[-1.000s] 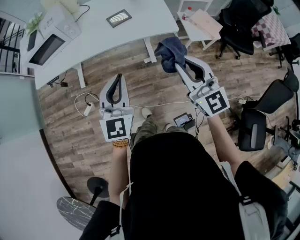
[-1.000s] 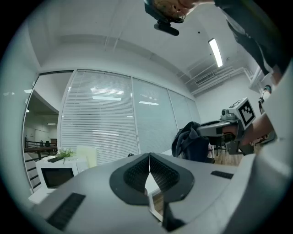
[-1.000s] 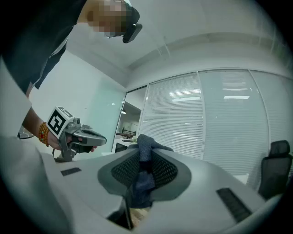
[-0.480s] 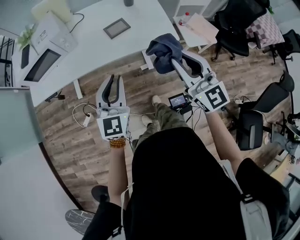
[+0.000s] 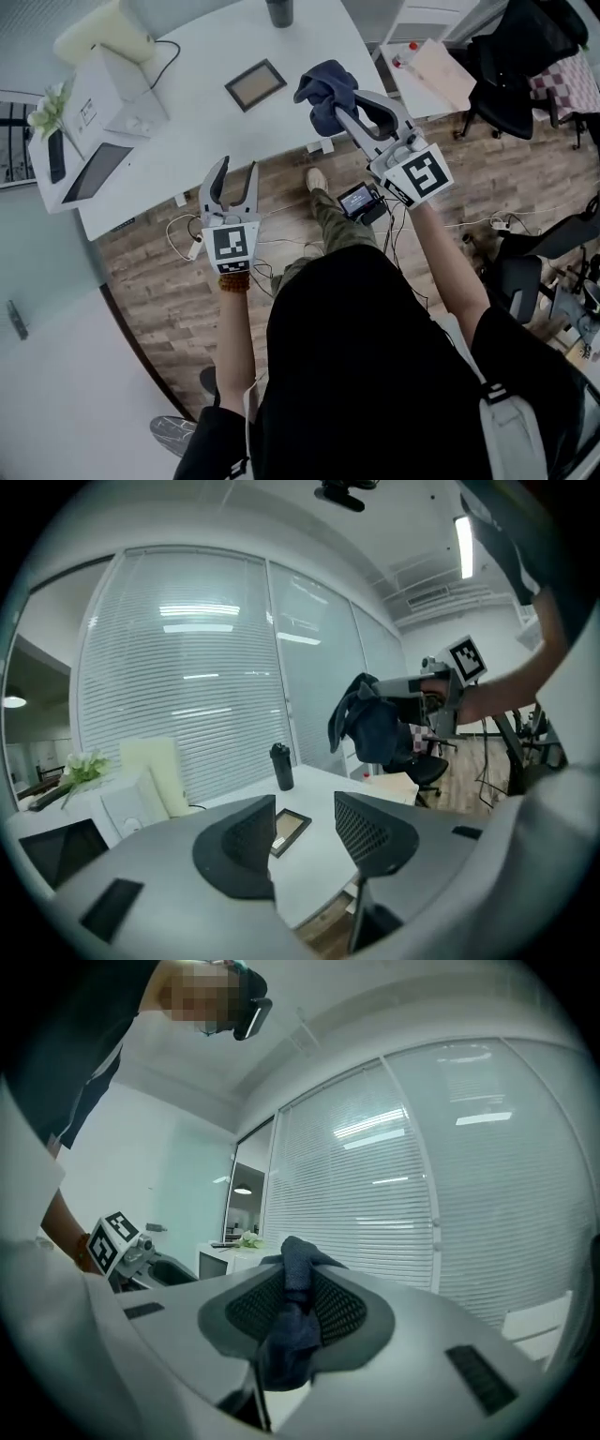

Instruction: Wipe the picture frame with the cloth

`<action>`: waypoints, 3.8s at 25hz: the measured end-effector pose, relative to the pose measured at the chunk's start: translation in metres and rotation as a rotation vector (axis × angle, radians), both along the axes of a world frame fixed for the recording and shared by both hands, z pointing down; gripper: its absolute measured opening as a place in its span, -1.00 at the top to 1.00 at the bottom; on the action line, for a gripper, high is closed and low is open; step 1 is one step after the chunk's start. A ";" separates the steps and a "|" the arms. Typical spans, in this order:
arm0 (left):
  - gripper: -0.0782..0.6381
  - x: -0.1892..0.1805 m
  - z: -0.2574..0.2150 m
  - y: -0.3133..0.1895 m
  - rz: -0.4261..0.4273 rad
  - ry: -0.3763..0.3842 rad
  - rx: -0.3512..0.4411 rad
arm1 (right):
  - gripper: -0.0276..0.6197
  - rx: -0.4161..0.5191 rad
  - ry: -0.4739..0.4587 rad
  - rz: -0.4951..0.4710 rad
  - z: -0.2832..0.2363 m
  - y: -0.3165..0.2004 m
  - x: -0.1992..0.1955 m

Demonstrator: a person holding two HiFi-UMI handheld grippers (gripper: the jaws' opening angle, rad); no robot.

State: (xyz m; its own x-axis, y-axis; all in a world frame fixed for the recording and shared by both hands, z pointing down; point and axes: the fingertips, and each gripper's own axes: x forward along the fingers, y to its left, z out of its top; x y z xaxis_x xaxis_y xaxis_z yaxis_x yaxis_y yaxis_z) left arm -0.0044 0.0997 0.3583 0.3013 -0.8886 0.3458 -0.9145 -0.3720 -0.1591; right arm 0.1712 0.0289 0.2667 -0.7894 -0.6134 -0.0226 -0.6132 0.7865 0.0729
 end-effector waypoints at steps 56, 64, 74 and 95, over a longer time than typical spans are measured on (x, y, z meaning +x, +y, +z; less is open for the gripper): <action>0.06 -0.059 0.266 -0.198 0.227 -0.153 -0.651 | 0.69 -0.273 0.932 -0.147 0.323 -0.237 -0.169; 0.06 -0.059 0.266 -0.200 0.228 -0.155 -0.655 | 0.71 -0.292 0.981 -0.207 0.343 -0.211 -0.201; 0.06 -0.059 0.266 -0.200 0.237 -0.158 -0.654 | 0.71 -0.518 0.831 -0.358 0.338 -0.171 -0.250; 0.06 -0.059 0.267 -0.199 0.239 -0.165 -0.668 | 0.71 -0.357 1.040 -0.309 0.346 -0.187 -0.184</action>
